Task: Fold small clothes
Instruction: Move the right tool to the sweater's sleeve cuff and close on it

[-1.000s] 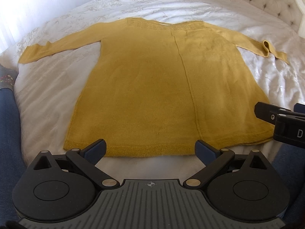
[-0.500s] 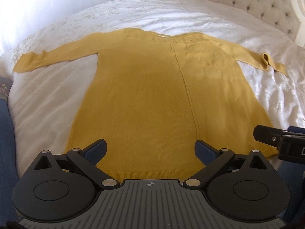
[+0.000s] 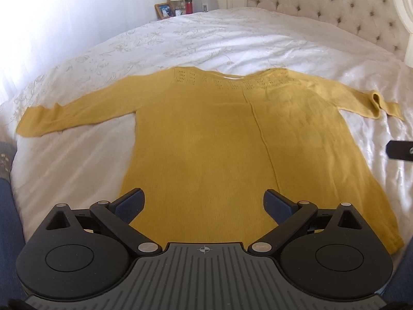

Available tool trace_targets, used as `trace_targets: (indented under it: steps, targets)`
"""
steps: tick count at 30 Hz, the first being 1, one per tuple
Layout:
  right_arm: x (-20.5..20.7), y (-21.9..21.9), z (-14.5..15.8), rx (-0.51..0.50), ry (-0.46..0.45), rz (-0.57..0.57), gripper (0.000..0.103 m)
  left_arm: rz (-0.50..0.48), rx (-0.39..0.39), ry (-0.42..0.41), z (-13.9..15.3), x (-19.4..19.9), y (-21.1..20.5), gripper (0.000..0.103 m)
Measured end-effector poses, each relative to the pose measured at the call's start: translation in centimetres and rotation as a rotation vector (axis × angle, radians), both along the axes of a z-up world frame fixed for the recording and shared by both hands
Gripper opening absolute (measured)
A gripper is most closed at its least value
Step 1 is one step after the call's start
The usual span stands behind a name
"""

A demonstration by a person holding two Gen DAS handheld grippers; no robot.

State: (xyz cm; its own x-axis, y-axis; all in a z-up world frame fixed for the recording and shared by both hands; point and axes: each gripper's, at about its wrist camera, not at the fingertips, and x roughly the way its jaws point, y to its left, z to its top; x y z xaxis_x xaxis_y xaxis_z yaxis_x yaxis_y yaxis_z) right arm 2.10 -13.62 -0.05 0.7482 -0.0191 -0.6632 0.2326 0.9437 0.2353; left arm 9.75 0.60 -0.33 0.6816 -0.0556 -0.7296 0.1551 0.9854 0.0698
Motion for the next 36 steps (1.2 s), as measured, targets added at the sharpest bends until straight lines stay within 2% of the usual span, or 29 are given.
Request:
trace_targets:
  steps: [3, 6, 10, 14, 15, 18, 22, 26, 30, 36]
  targets:
    - [1.3, -2.1, 0.3, -0.004, -0.035, 0.000, 0.102, 0.002, 0.012, -0.009, -0.3, 1.6, -0.2, 0.100]
    - [2.8, -4.4, 0.3, -0.043, -0.029, -0.042, 0.101, 0.008, 0.040, -0.026, -0.7, 3.1, -0.5, 0.100]
    - [4.8, -7.9, -0.2, -0.082, 0.006, -0.092, 0.085, 0.012, 0.059, -0.033, -1.4, 5.3, -0.8, 0.100]
    - [6.6, -12.3, -1.4, -0.045, 0.062, -0.157, 0.066, 0.017, 0.036, -0.032, -2.0, 7.1, -1.0, 0.100]
    - [6.9, -13.4, -1.7, -0.033, 0.068, -0.177, 0.064, 0.017, 0.031, -0.036, -2.1, 7.5, -1.1, 0.100]
    - [7.8, -16.6, -2.4, -0.026, 0.078, -0.253, 0.061, 0.016, 0.017, -0.060, -2.6, 8.8, -1.4, 0.100]
    - [9.1, -20.3, -2.7, -0.098, 0.057, -0.337, 0.060, 0.024, 0.018, -0.083, -3.6, 10.6, -1.9, 0.100]
    - [10.8, -24.2, -3.1, -0.132, 0.039, -0.420, 0.060, 0.025, 0.025, -0.049, -5.4, 12.3, -2.2, 0.100]
    - [12.1, -28.5, -4.3, -0.076, 0.030, -0.510, 0.060, 0.027, 0.033, 0.003, -7.6, 13.1, -2.2, 0.101]
    - [13.5, -32.8, -6.9, 0.040, 0.040, -0.554, 0.061, 0.015, 0.015, -0.075, -8.7, 11.6, -1.9, 0.103]
